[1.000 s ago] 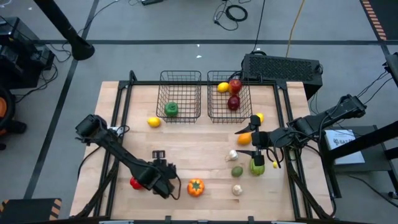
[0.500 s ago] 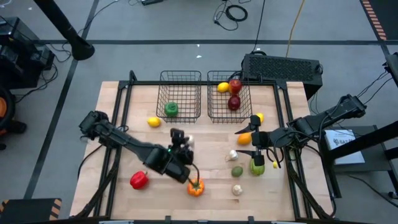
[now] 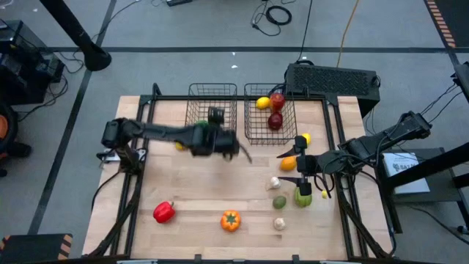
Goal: Sort produce into baskets
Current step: Put the white garlic into the left wire basket
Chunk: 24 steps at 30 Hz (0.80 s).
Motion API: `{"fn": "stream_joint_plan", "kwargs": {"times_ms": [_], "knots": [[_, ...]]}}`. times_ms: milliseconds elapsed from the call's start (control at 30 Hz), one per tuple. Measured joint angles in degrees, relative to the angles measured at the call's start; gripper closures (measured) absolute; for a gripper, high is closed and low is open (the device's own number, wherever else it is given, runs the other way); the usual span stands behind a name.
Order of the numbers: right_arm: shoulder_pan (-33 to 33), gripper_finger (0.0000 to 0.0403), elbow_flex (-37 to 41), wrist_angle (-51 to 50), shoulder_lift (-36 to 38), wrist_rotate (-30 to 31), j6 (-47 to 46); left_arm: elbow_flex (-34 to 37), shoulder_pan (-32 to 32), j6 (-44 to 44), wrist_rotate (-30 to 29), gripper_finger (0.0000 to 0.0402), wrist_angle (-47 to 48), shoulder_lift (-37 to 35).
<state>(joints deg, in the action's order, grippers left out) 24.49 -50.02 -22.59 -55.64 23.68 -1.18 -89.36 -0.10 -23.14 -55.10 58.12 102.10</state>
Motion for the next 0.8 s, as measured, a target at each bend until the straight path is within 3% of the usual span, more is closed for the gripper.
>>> {"fn": "stream_joint_plan", "kwargs": {"times_ms": [167, 267, 400, 467, 800], "knots": [[0.0, 0.009, 0.0, -0.1, 0.0, 0.0, 0.1, 0.0, 13.5, -7.6, 11.2, 0.0233, -7.3, 0.0], [0.0, 0.009, 0.0, -0.1, 0.0, 0.0, 0.2, 0.0, 21.3, -8.7, 23.0, 0.0233, -11.7, 0.0], [0.0, 0.009, 0.0, -0.2, 0.0, 0.0, 0.4, 0.0, 30.4, -2.0, 39.8, 0.0233, -16.7, 0.1], [0.0, 0.009, 0.0, -0.7, 0.0, 0.0, 0.1, 0.0, 33.6, 2.3, 45.1, 0.0233, -17.1, 0.4], [0.0, 0.009, 0.0, -3.1, -0.2, 0.0, -2.2, 1.0, 37.6, 11.5, 47.9, 0.0233, -19.7, 4.7]]}}
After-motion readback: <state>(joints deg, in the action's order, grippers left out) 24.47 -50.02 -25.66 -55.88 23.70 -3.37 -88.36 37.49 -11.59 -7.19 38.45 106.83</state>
